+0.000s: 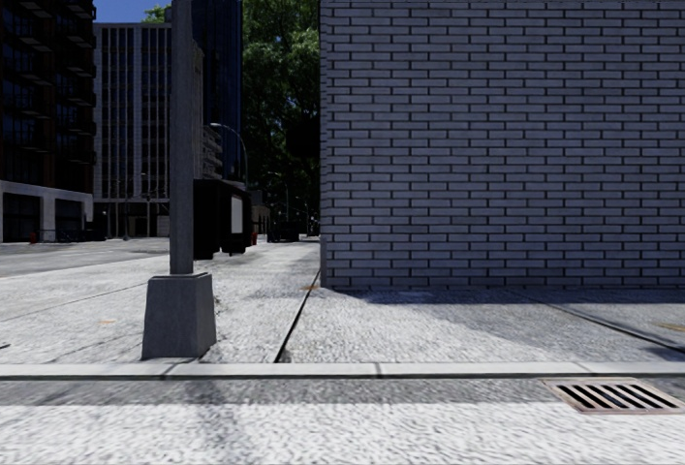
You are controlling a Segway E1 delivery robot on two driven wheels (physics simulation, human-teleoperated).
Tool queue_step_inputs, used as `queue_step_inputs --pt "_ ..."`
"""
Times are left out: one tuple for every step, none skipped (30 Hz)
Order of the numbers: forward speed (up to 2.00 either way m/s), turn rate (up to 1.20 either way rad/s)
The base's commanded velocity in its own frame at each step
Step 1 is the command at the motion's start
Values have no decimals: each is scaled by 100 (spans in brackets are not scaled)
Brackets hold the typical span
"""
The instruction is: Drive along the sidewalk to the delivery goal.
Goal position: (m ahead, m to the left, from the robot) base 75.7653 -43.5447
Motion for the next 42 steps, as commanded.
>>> queue_step_inputs --pt "200 2" --pt "200 3" --pt "200 9" --pt "200 9" --pt "200 19" --pt "200 22" --pt "200 23" --pt "200 23" --pt "200 23" --pt "200 23" --pt "200 23" --pt "200 23" --pt "200 23" --pt "200 23" --pt "200 26" --pt "200 28" --pt "200 28" --pt "200 30" --pt "200 32" --pt "200 34" --pt "200 34" --pt "200 36" --pt "200 37" --pt "200 37" --pt "200 37" --pt "200 37" --pt "200 37" --pt "200 37" --pt "200 37" --pt "200 37" --pt "200 37" --pt "200 37" --pt "200 37" --pt "200 37" --pt "200 38" --pt "200 38" --pt "200 38" --pt "200 38" --pt "200 38" --pt "200 38" --pt "200 38" --pt "200 38"
